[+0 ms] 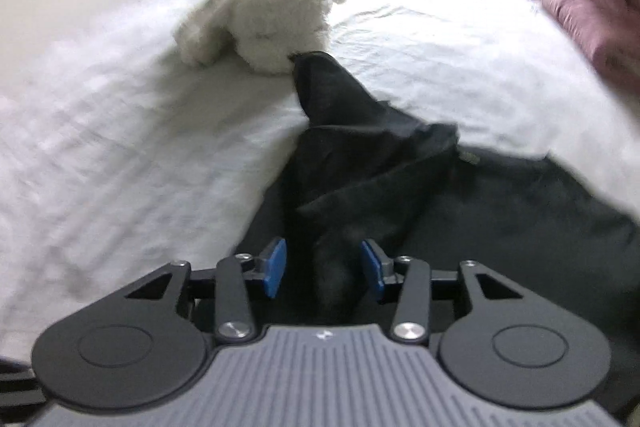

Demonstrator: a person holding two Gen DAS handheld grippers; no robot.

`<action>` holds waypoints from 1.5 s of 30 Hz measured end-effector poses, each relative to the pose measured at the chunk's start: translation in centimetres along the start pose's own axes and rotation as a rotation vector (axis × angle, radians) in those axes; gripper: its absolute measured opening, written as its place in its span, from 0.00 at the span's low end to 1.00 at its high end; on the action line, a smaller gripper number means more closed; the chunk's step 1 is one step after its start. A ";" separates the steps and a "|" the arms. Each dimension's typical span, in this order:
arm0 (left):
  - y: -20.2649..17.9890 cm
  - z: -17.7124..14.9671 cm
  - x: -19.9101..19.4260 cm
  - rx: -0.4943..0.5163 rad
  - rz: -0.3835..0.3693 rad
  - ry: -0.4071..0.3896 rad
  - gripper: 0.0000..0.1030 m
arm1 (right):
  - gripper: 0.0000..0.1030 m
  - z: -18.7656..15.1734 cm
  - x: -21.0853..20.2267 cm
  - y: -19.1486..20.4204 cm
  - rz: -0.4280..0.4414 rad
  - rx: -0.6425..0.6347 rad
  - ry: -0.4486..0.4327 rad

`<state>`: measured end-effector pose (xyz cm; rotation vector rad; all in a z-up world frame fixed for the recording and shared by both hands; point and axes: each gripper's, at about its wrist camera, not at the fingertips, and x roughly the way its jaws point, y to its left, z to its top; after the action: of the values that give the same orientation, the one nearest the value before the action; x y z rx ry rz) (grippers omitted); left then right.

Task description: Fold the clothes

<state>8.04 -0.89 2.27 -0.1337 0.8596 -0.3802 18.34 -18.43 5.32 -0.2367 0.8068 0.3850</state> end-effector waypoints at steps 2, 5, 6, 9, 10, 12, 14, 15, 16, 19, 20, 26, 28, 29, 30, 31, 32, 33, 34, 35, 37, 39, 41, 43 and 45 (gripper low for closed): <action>0.1 0.0 0.0 -0.001 -0.003 0.002 0.23 | 0.10 0.4 0.3 -0.2 -0.071 -0.017 0.000; 0.1 0.1 0.1 -0.001 -0.003 0.003 0.23 | 0.05 0.5 -1.6 -2.6 -0.037 0.119 -0.053; 0.1 0.1 0.2 0.002 -0.002 0.003 0.23 | 0.05 0.4 -2.4 -3.6 -0.030 0.166 -0.077; -0.2 0.1 0.2 0.020 0.008 0.001 0.23 | 0.04 -0.9 -3.7 -7.1 -0.004 0.335 -0.109; -0.2 0.1 0.2 0.024 0.010 0.001 0.23 | 0.04 -1.5 -3.5 -8.0 0.012 0.385 -0.100; -0.2 0.1 0.2 0.032 0.011 0.002 0.24 | 0.05 -2.7 -2.5 -8.9 0.023 0.415 -0.072; 0.0 0.2 0.2 0.030 0.007 0.005 0.24 | 0.05 -3.9 -2.3 -9.4 0.041 0.443 -0.077; 0.1 0.3 0.2 0.024 0.003 0.007 0.24 | 0.05 -4.5 -2.7 -9.8 0.060 0.470 -0.105; 0.2 0.3 0.2 0.019 0.000 0.009 0.24 | 0.05 -5.2 -3.6 -10.3 0.093 0.511 -0.156; 0.3 0.3 0.3 0.014 -0.002 0.009 0.24 | 0.06 -6.4 -4.7 -10.2 0.110 0.529 -0.200; 0.2 0.2 0.4 0.016 -0.001 0.008 0.24 | 0.06 -6.6 -4.3 -9.9 0.087 0.506 -0.177; 0.3 0.1 0.5 0.020 0.000 0.007 0.24 | 0.42 -6.6 -4.2 -10.5 0.133 0.502 -0.170; 0.3 0.1 0.5 0.019 -0.001 0.007 0.24 | 0.59 -5.9 -4.5 -11.5 0.144 0.522 -0.199; 0.3 0.2 0.5 0.018 -0.001 0.007 0.24 | 0.59 -5.3 -4.5 -12.3 0.143 0.545 -0.206; 0.3 0.2 0.5 0.017 -0.002 0.007 0.24 | 0.59 -4.6 -4.1 -13.2 0.141 0.570 -0.203; 0.3 0.2 0.5 0.017 -0.002 0.007 0.24 | 0.59 -3.8 -3.4 -14.2 0.138 0.598 -0.189; 0.3 0.2 0.5 0.016 -0.002 0.007 0.24 | 0.59 -3.0 -2.6 -15.1 0.135 0.625 -0.175; 0.3 0.2 0.5 0.016 -0.003 0.008 0.24 | 0.59 -2.3 -2.0 -15.6 0.127 0.633 -0.163; 0.3 0.2 0.5 0.016 -0.003 0.008 0.24 | 0.59 -1.6 -1.4 -15.8 0.115 0.624 -0.153; 0.3 0.2 0.5 0.016 -0.004 0.008 0.24 | 0.59 -0.9 -0.8 -15.9 0.110 0.608 -0.142; 0.3 0.2 0.5 0.015 -0.006 0.009 0.24 | 0.59 0.2 0.6 -15.7 0.112 0.565 -0.118; 0.4 0.2 0.5 0.013 -0.010 0.010 0.24 | 0.55 0.9 1.8 -15.4 0.087 0.522 -0.090; 0.4 0.2 0.6 0.014 -0.011 0.009 0.24 | 0.38 1.2 3.0 -14.8 0.043 0.473 -0.060; 0.4 0.2 0.6 0.020 -0.009 0.007 0.24 | 0.17 1.2 3.6 -14.3 0.004 0.430 -0.041; 0.3 0.1 0.6 0.023 -0.008 0.007 0.24 | 0.06 1.2 3.5 -14.1 -0.023 0.401 -0.054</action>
<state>8.61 -0.82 1.83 -0.1150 0.8611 -0.3982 27.19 -29.91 4.38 0.1379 0.8092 0.2006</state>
